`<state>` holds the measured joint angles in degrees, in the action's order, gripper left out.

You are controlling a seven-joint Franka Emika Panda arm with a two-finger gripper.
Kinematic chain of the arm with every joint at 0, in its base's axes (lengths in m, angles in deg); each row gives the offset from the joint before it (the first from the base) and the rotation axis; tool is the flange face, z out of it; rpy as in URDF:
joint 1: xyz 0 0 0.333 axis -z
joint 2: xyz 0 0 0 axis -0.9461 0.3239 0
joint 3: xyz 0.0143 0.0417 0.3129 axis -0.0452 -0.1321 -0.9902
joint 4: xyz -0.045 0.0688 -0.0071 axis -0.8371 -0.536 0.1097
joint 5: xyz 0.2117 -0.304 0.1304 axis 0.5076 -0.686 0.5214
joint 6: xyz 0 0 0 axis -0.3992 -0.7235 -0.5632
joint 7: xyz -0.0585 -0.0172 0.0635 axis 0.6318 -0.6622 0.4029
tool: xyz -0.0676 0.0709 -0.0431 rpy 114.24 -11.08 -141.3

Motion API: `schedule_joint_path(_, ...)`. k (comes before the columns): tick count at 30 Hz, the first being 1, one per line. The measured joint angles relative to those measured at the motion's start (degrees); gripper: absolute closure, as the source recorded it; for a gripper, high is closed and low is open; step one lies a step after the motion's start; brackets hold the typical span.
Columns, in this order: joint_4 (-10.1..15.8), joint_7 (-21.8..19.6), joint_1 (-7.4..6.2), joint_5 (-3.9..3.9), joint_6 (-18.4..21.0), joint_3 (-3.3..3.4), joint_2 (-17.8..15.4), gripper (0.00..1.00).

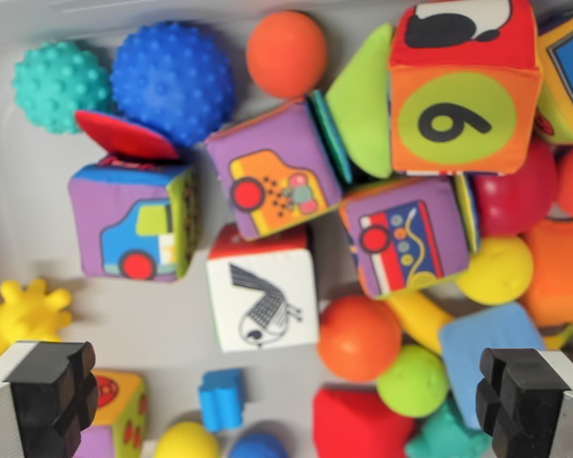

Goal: Pick an object from the bin

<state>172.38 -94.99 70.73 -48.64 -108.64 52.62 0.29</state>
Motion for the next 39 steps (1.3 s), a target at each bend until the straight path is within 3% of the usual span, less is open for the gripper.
schedule_joint_path(39, -0.7, -17.1, 0.34, 0.46, -3.0, 2.76, 4.1, 0.00)
